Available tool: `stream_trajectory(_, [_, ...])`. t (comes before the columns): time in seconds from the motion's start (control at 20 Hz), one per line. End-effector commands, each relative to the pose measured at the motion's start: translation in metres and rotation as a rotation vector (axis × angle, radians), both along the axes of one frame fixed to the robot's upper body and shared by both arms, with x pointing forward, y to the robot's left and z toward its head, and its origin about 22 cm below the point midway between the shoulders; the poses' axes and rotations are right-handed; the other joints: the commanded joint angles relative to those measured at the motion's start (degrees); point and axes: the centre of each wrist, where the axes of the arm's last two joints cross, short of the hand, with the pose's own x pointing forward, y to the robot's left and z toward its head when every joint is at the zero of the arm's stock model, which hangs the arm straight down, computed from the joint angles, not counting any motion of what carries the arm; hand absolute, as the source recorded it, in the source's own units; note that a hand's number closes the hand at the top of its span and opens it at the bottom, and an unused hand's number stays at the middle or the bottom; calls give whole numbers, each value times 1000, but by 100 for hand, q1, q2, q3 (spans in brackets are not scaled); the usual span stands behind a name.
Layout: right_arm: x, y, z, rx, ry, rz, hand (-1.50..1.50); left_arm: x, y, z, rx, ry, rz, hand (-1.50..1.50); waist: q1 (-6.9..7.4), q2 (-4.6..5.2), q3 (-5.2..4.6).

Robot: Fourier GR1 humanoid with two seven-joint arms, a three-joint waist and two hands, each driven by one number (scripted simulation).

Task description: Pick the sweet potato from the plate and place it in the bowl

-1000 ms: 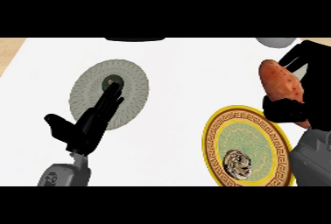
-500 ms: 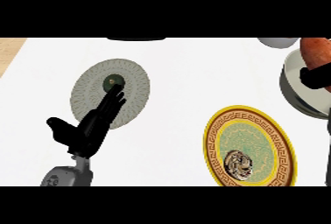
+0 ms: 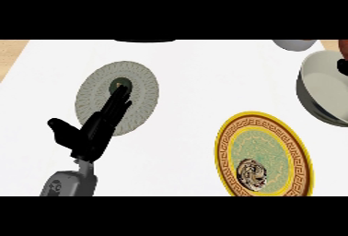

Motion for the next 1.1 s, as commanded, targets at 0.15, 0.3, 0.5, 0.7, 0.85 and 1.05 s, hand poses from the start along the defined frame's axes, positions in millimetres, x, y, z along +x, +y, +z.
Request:
stream_trajectory(0.15, [26,-67,-42,-65,42,-42,150,2,-8,0,-6,0,-7,0,57,26,3])
stream_trajectory(0.3, [37,-75,-50,-56,218,-120,150,-7,-19,3,0,-15,-26,0,170,53,6])
stream_trajectory(0.5, [32,-104,-74,112,251,-224,-150,-1,-13,8,-7,-12,-18,0,176,73,12])
stream_trajectory(0.7, [36,-112,-70,208,148,-127,-150,-3,-18,3,2,-11,-40,0,155,60,12])
stream_trajectory(0.85, [34,-111,-90,256,34,-95,-150,3,-18,3,-8,-16,-37,0,161,81,18])
stream_trajectory(1.05, [31,-116,-73,409,-307,-65,-150,-1,-6,-2,8,5,-20,0,51,44,29])
